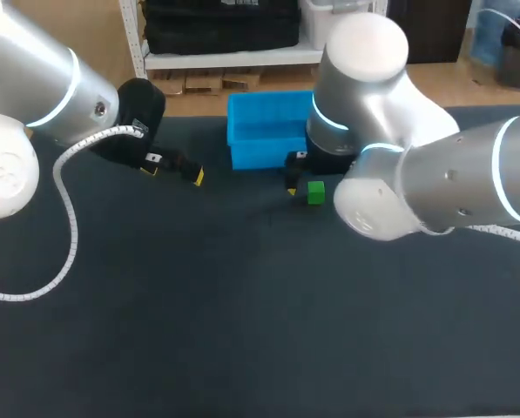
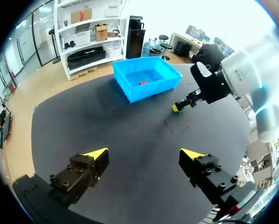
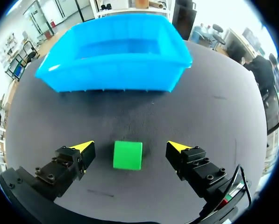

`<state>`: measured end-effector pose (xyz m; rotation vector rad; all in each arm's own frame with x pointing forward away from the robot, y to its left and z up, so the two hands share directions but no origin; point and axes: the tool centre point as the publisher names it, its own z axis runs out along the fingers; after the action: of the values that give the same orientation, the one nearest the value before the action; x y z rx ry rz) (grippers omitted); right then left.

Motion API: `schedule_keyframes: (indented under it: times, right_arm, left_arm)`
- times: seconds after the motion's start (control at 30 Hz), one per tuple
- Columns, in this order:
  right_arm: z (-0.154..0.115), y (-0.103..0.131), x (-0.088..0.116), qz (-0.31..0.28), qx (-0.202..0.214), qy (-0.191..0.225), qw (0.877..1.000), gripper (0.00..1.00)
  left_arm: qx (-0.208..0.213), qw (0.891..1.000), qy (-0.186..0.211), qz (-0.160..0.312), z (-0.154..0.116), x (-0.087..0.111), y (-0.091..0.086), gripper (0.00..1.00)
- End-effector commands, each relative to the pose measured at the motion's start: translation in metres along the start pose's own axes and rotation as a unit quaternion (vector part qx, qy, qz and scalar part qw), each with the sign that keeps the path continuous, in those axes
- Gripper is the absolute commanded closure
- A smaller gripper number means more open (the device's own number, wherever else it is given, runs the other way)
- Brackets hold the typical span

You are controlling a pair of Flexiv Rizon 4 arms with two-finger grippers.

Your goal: Use the left arm to pick the red cube and place it into the blue plastic box first, then use the right arm to grasp the green cube and put it into the same blue plastic box after the first action is fully finished.

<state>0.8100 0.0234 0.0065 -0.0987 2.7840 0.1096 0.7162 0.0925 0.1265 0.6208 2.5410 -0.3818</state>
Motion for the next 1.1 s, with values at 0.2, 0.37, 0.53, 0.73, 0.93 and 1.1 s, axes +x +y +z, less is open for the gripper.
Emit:
schedule_keyframes:
  times: [0.2, 0.37, 0.53, 0.73, 0.93, 1.1]
  right_arm:
    - [0.013, -0.002, -0.008, -0.001, 0.011, 0.021, 1.000, 0.00]
    - [0.012, -0.003, -0.008, -0.003, 0.014, 0.022, 1.000, 0.00]
    - [0.010, -0.005, -0.006, -0.004, 0.016, 0.022, 1.000, 0.00]
    - [0.010, -0.008, -0.002, -0.005, 0.021, 0.025, 0.999, 0.00]
    - [0.012, -0.011, 0.005, -0.003, 0.025, 0.033, 0.999, 0.10]
    - [0.015, -0.010, 0.007, -0.001, 0.025, 0.037, 0.999, 1.00]
  left_arm:
    - [0.001, 1.000, -0.001, 0.000, 0.000, 0.001, 0.001, 0.00]
    - [0.001, 1.000, -0.001, 0.000, 0.000, 0.001, 0.001, 0.00]
    - [0.001, 1.000, -0.001, 0.000, 0.000, 0.001, 0.001, 0.00]
    - [0.001, 1.000, -0.001, 0.000, 0.000, 0.001, 0.001, 0.00]
    - [0.001, 1.000, -0.001, 0.000, 0.000, 0.001, 0.001, 0.00]
    - [0.001, 1.000, -0.001, 0.000, 0.000, 0.001, 0.001, 0.00]
